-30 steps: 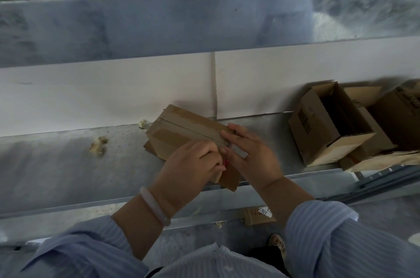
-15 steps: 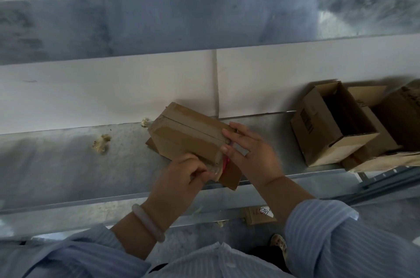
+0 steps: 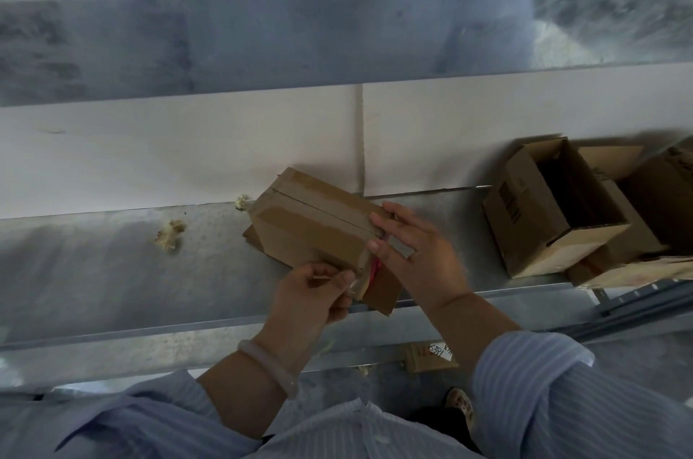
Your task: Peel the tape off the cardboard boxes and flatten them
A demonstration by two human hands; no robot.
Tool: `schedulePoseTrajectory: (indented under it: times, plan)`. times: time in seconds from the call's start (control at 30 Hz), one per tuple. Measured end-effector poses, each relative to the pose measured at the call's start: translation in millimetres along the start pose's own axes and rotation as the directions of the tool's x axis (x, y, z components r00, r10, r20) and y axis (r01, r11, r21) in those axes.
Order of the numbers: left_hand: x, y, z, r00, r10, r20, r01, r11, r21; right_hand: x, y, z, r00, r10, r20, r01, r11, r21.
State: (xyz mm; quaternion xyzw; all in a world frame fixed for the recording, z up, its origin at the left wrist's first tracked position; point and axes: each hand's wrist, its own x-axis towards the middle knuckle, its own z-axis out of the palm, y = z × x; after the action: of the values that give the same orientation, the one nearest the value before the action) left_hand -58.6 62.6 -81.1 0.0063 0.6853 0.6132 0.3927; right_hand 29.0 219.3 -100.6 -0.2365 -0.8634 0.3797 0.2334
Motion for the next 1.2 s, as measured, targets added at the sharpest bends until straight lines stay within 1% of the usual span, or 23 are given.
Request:
schedulePoseTrajectory:
  times: [0.17, 0.27, 0.4, 0.47, 0.5, 0.53, 0.6, 0.67, 0.73, 0.9, 1.03, 1.13, 1.2]
  plan:
    - [-7.4, -6.6, -5.0, 0.992, -0.077, 0.103, 0.094, 0.98, -0.176, 1.3, -1.2, -0.8, 1.0, 0.012, -0.004, -0.012, 1.0, -0.007]
    - [-6.6, -7.2, -5.8, 0.984, -0.125, 0.129, 0.149, 0.968, -0.201, 0.9, -1.5, 0.9, 1.0, -0.004, -0.005, 0.004, 1.0, -0.011]
    - [-2.0, -1.5, -2.4, 0.972, -0.19, 0.135, 0.209, 0.968, -0.139, 1.1, 1.0, 2.3, 0.999, -0.038, -0.03, 0.037, 0.998, -0.041]
    - [3.4, 0.7, -2.0, 0.976, -0.188, 0.113, 0.198, 0.977, -0.083, 4.7, -0.4, 3.2, 0.992, -0.111, -0.06, 0.106, 0.99, -0.088]
    - [6.4, 1.2, -2.4, 0.98, -0.168, 0.103, 0.173, 0.984, -0.04, 7.7, -1.9, 4.0, 0.984, -0.169, -0.06, 0.163, 0.982, -0.1]
    - [9.5, 0.8, -3.4, 0.985, -0.144, 0.097, 0.144, 0.99, 0.006, 10.7, -3.5, 5.1, 0.971, -0.235, -0.039, 0.229, 0.968, -0.105]
    - [12.2, 0.1, -5.5, 0.987, -0.109, 0.115, 0.101, 0.992, 0.071, 14.7, -6.8, 7.5, 0.941, -0.334, 0.058, 0.339, 0.933, -0.124]
    - [11.7, -0.7, -7.5, 0.983, -0.109, 0.146, 0.101, 0.993, 0.059, 15.3, -7.8, 9.1, 0.924, -0.354, 0.144, 0.374, 0.915, -0.149]
    - [10.8, -0.9, -9.5, 0.983, -0.105, 0.153, 0.101, 0.994, 0.034, 13.2, -7.6, 10.1, 0.927, -0.341, 0.156, 0.363, 0.919, -0.153]
    - [13.5, -7.7, -11.2, 0.99, -0.1, 0.099, 0.102, 0.995, -0.021, 11.4, -7.0, 14.4, 0.932, -0.349, 0.094, 0.359, 0.927, -0.112]
    - [13.4, -8.3, -13.6, 0.995, -0.066, 0.068, 0.062, 0.996, 0.056, 12.5, -5.2, 15.9, 0.927, -0.366, 0.084, 0.373, 0.921, -0.108]
    - [17.0, -13.3, -20.9, 0.998, -0.067, -0.018, 0.069, 0.987, 0.143, 13.3, -4.2, 16.4, 0.933, -0.352, 0.074, 0.358, 0.929, -0.096]
    - [21.7, -18.8, -34.1, 0.992, -0.079, -0.101, 0.092, 0.986, 0.138, 14.2, -3.9, 15.8, 0.94, -0.335, 0.07, 0.34, 0.936, -0.089]
